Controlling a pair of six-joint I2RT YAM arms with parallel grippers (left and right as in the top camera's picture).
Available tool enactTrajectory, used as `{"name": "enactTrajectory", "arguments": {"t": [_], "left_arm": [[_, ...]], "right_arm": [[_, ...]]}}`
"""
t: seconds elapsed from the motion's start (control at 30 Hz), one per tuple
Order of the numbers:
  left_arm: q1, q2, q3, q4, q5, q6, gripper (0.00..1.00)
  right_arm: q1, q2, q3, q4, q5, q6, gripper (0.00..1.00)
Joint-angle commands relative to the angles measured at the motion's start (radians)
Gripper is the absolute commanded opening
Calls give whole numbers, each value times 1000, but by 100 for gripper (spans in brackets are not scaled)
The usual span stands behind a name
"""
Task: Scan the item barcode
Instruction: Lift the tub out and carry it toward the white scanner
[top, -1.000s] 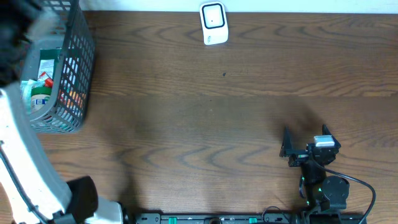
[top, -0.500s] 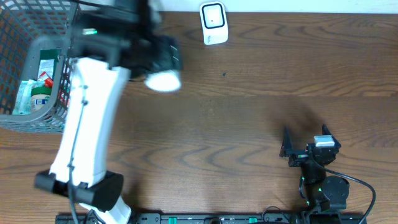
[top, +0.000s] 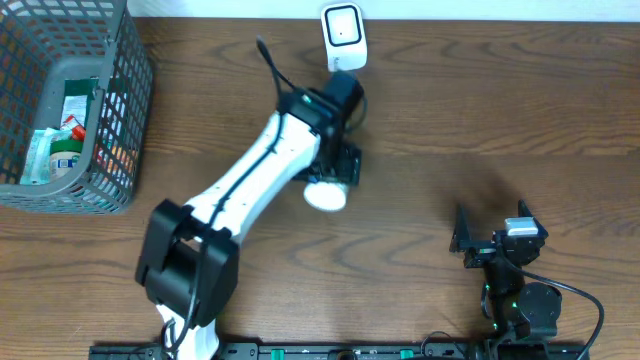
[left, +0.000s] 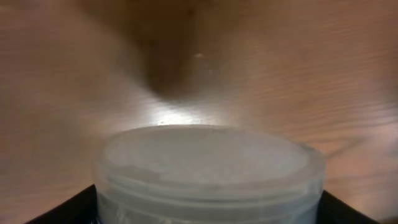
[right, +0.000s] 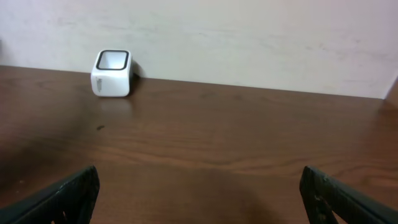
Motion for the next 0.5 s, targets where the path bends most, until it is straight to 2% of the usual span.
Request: {"name": "enactTrajectory", "arguments": {"t": [0.0, 0.17, 0.3, 0.47], "left_arm": [[-21, 14, -91, 77, 5, -30, 66], [-32, 19, -218, 229, -12, -35, 67], [-32, 19, -266, 254, -94, -73, 66], [-32, 19, -295, 281, -124, -72, 67]], "right_arm": [[6, -5, -1, -3, 2, 12, 99], [6, -5, -1, -3, 2, 12, 99], [6, -5, -1, -3, 2, 12, 99], [6, -5, -1, -3, 2, 12, 99]]}}
